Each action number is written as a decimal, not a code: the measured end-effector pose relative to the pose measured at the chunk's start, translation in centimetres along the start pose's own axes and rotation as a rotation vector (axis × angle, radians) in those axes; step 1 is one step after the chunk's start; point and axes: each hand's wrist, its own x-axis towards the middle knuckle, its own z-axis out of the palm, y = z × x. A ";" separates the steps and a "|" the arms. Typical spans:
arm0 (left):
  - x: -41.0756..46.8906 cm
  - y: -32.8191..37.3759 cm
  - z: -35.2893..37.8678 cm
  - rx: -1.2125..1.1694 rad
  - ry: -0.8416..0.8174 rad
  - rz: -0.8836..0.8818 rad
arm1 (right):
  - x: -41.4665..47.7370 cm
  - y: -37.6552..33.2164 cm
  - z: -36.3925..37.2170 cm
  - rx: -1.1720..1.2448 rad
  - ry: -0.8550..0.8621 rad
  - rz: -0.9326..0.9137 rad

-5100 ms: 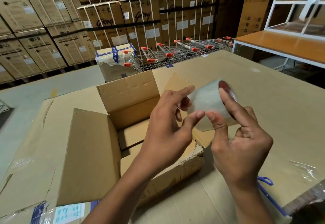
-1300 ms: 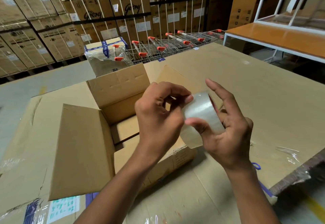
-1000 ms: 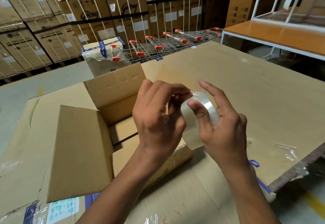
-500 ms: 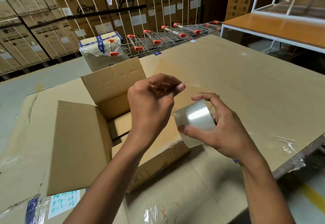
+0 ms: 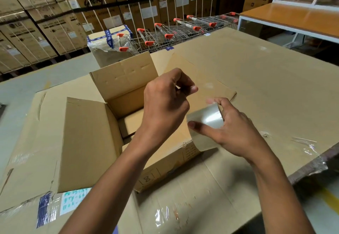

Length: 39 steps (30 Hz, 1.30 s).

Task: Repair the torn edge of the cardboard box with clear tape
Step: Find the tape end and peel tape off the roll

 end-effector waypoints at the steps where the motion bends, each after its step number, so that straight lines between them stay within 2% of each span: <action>1: 0.1 0.1 -0.2 -0.003 -0.006 0.011 | 0.3 0.2 -0.1 0.006 -0.021 0.039; 4: 0.4 0.3 -0.6 -0.012 -0.040 0.034 | 1.0 1.0 -0.3 0.070 -0.094 0.108; 8: 1.3 0.2 -1.0 -0.023 -0.009 0.018 | 0.5 2.4 -0.5 0.424 -0.209 -0.087; 10: 2.1 -0.2 -1.6 -0.032 -0.004 -0.012 | 0.2 3.6 -0.5 0.514 -0.332 -0.194; 12: 2.7 -0.3 -2.5 -0.016 -0.013 -0.010 | -0.3 4.3 -0.3 0.640 -0.433 -0.225; 14: 3.0 -0.1 -3.3 -0.027 -0.043 -0.008 | -0.6 4.4 0.0 0.707 -0.400 -0.260; 17: 3.2 -0.2 -4.0 -0.023 -0.073 0.007 | -0.6 3.9 0.7 0.700 -0.239 -0.322; 20: 3.2 -0.4 -4.4 -0.011 -0.066 0.016 | -0.6 3.6 1.3 0.677 -0.168 -0.352; 25: 1.9 -1.3 -3.3 0.005 -0.058 -0.019 | 0.0 4.6 2.1 0.420 -0.074 -0.329; 34: -1.5 -2.9 -1.9 -0.046 -0.059 -0.127 | -0.5 7.5 2.5 0.516 -0.095 -0.328; 39: -3.9 -3.0 -2.1 -0.057 -0.074 -0.234 | -0.9 9.1 2.9 0.377 -0.118 -0.317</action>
